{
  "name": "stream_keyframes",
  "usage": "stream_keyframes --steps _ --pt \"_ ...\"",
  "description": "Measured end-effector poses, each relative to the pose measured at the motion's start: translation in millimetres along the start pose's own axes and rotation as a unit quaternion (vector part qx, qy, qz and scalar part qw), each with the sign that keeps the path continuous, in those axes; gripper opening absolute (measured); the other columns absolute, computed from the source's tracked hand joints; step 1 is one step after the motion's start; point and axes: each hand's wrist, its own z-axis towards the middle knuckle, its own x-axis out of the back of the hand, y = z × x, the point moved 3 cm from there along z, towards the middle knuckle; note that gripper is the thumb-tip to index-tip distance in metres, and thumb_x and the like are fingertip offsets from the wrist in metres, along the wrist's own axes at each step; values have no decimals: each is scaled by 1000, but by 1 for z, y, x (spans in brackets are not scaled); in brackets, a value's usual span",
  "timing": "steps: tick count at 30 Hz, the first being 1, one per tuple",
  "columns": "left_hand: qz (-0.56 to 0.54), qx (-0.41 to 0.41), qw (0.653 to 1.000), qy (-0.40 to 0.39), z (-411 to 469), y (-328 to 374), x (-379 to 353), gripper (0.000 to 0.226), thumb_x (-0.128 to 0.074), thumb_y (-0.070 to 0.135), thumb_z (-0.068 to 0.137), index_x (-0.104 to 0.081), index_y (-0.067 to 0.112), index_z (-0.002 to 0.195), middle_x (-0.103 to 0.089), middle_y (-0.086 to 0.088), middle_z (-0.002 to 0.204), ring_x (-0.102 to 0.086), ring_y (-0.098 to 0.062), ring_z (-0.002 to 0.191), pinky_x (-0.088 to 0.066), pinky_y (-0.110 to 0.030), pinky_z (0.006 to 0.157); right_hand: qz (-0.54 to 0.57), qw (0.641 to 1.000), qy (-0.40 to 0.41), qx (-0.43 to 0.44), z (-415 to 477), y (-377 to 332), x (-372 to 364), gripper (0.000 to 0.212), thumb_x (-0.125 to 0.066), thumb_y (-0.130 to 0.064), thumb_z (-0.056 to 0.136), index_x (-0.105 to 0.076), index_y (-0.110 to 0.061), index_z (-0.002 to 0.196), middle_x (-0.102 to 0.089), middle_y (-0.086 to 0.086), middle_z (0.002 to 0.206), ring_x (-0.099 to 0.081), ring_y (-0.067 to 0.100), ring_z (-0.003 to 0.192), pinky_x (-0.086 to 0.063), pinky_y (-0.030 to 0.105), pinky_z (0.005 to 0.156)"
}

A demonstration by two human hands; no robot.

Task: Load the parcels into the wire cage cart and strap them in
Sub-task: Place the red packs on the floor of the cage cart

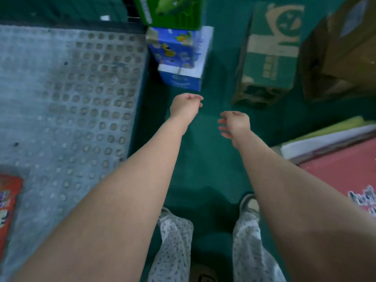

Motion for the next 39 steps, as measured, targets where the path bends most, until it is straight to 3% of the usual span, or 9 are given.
stream_keyframes --steps 5,11,15,18,21,26,30,34,39 --pt "64 -14 995 -81 -24 26 -108 29 -40 10 93 -56 27 76 -61 10 81 -52 -5 68 -37 -17 55 56 995 75 -36 18 27 123 8 -48 -19 95 -55 -16 95 -60 3 84 -49 13 59 -40 23 53" --pt "145 -23 977 -156 -49 33 -222 31 -39 9 92 -58 28 77 -63 8 90 -58 -13 95 -39 -23 73 150 975 148 -76 25 68 231 9 -47 -14 95 -56 -13 95 -61 6 86 -52 15 60 -44 28 57" --pt "214 -42 954 -206 -65 27 -285 27 -42 10 92 -59 27 80 -60 12 81 -55 -12 90 -39 -22 70 197 957 189 -95 26 103 279 13 -47 -13 96 -59 -9 101 -61 7 87 -52 15 58 -48 28 60" --pt "260 -58 933 -244 -77 16 -325 23 -43 11 91 -62 24 93 -64 6 96 -55 -14 90 -40 -21 67 237 940 220 -108 24 135 310 11 -44 -11 97 -56 -10 95 -57 6 76 -48 15 57 -43 29 59" --pt "308 -64 912 -264 -88 -1 -357 27 -44 14 92 -62 20 112 -61 -1 120 -56 -19 108 -43 -27 88 263 923 251 -128 20 168 335 16 -45 -10 95 -56 -11 84 -56 8 77 -48 17 58 -40 29 58" --pt "381 -72 872 -300 -94 -28 -382 20 -43 11 92 -49 24 78 -52 4 81 -52 -16 76 -42 -27 68 217 911 301 -182 10 225 352 24 -44 -13 92 -50 -17 70 -46 6 68 -38 19 64 -30 30 61" --pt "458 -80 838 -287 -92 -53 -387 47 -46 18 92 -38 12 138 -52 -5 128 -54 -24 114 -42 -28 92 144 872 368 -287 -10 273 361 17 -50 -20 91 -61 -16 104 -46 17 128 -43 33 118 -37 43 98" --pt "543 -115 798 -234 -88 -67 -390 61 -48 25 94 -20 8 147 -49 -10 137 -52 -29 118 -41 -30 86 81 827 452 -323 -32 301 376 40 -62 -12 85 -51 -14 123 -30 12 141 -29 30 129 -28 43 105" --pt "579 -84 789 -188 -88 -80 -400 72 -50 37 95 -17 -1 146 -32 -16 150 -39 -32 132 -35 -36 102 164 829 389 -366 -39 336 373 90 -72 -34 81 -15 -18 149 -13 12 154 -21 34 137 -29 49 106"
